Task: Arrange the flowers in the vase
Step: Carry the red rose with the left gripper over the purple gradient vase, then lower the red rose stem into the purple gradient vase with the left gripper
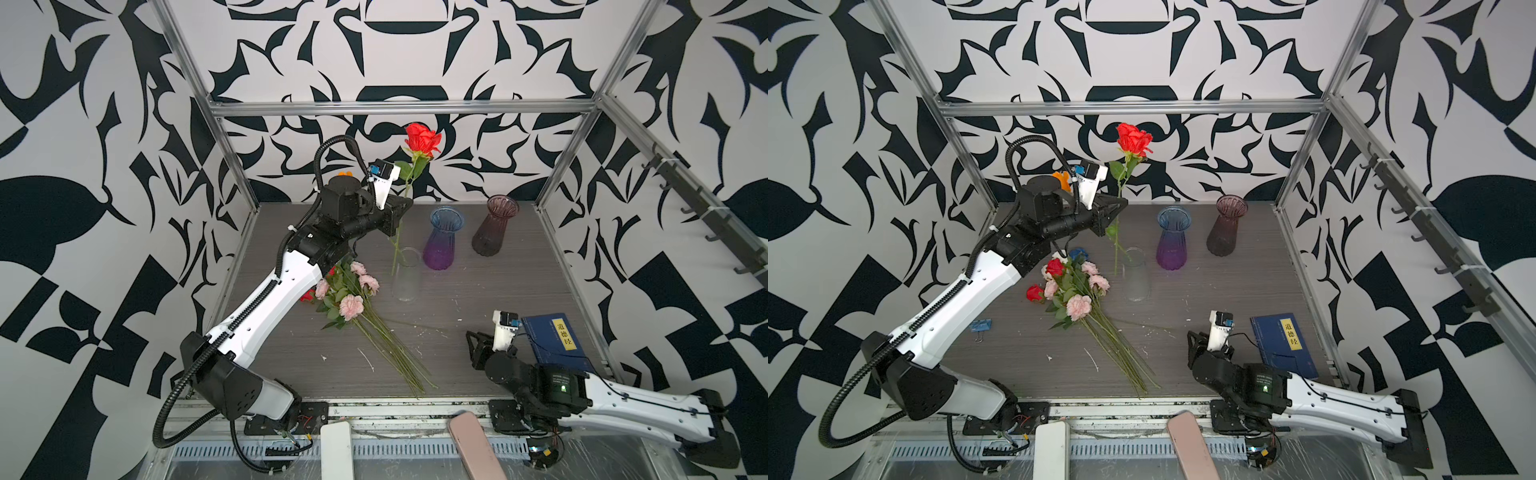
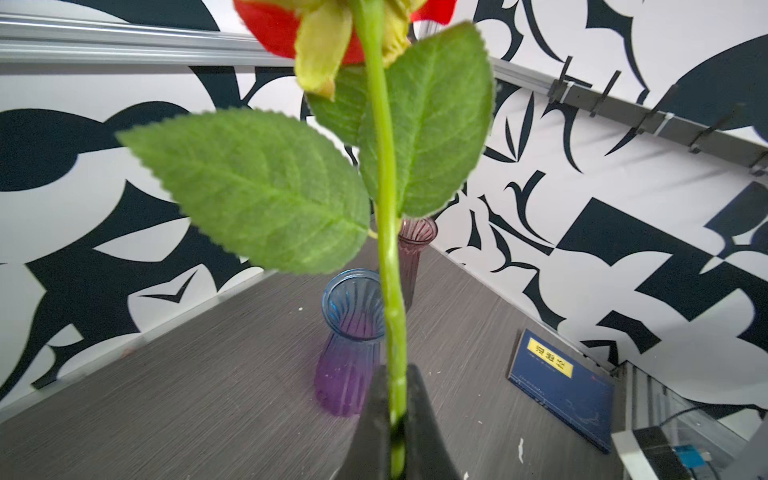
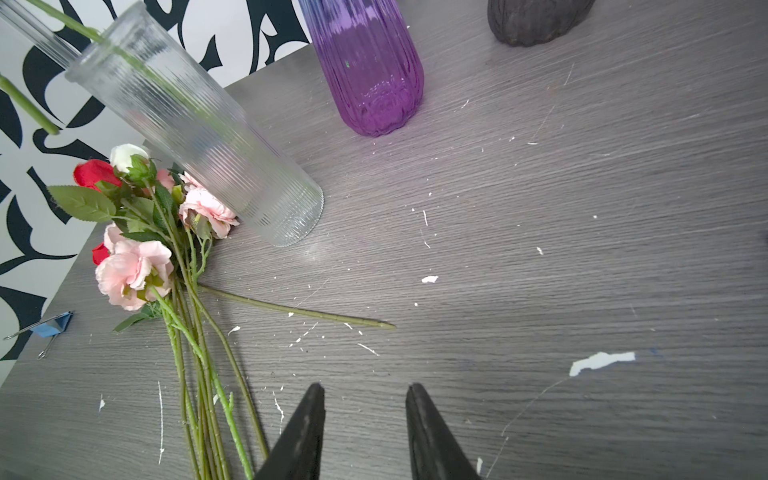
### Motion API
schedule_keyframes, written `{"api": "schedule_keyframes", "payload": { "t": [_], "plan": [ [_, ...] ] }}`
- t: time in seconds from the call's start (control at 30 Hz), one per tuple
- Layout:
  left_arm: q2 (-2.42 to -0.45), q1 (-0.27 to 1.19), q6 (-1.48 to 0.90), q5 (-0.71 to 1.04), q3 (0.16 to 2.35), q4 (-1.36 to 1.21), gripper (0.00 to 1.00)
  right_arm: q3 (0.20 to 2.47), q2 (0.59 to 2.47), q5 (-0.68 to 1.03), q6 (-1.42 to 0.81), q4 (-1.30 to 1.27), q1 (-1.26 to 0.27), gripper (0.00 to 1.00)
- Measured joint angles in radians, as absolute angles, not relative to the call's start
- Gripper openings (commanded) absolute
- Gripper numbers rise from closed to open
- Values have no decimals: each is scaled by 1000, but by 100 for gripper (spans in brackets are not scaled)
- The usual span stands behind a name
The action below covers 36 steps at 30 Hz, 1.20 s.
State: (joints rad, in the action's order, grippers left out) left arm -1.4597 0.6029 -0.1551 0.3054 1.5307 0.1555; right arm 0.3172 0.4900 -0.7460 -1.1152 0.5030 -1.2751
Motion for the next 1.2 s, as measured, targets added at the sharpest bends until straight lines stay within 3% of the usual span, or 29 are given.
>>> {"api": "schedule_keyframes", "payload": {
  "t": [0.53,1.2],
  "plan": [
    [-1472,658,-207,374,1559,78,0,317,419,-746,-1119,504,-1275,37],
    [-1560,694,-88,229,1620,86,0,301,350,-749,-1124,518,-1275,37]
  ]
}}
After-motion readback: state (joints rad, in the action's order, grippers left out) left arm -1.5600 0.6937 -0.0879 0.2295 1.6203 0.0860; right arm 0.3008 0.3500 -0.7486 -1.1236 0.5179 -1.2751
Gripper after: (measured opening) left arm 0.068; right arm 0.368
